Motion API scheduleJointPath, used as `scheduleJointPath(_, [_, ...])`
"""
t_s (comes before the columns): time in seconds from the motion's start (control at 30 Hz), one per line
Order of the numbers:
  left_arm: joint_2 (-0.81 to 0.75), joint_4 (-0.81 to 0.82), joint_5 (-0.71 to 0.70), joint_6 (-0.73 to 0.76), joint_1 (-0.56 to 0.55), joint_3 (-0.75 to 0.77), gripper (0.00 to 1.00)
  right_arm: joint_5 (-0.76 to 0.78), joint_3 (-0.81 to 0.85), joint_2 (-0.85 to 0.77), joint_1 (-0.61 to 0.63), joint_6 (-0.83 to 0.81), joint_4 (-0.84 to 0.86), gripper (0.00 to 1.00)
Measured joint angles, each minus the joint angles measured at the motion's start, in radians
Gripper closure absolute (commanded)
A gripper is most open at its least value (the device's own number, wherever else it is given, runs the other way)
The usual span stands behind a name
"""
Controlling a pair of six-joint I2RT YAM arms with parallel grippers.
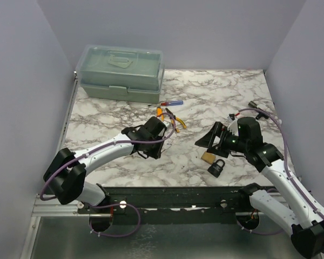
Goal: Unlock with the key
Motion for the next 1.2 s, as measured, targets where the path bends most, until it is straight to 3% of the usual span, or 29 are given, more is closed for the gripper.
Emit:
scheduleJointPath(0.27, [-0.065,0.054,0.02,0.048,-0.12,0.005,1.0,-0.125,-0.085,0.045,0.0,0.009,0.165,0.17])
scheduleJointPath(0.63, [-0.189,0.103,0.026,0.072,-0.15,0.005,1.0,-0.232,-0.144,0.18,0.027,0.074,0.374,0.3])
scheduleJointPath(1.2, [-0.188,0.105,0.026,0.083,-0.192,-0.002,1.0,-0.21,-0.044,0.408,0.18,0.103,0.467,0.48])
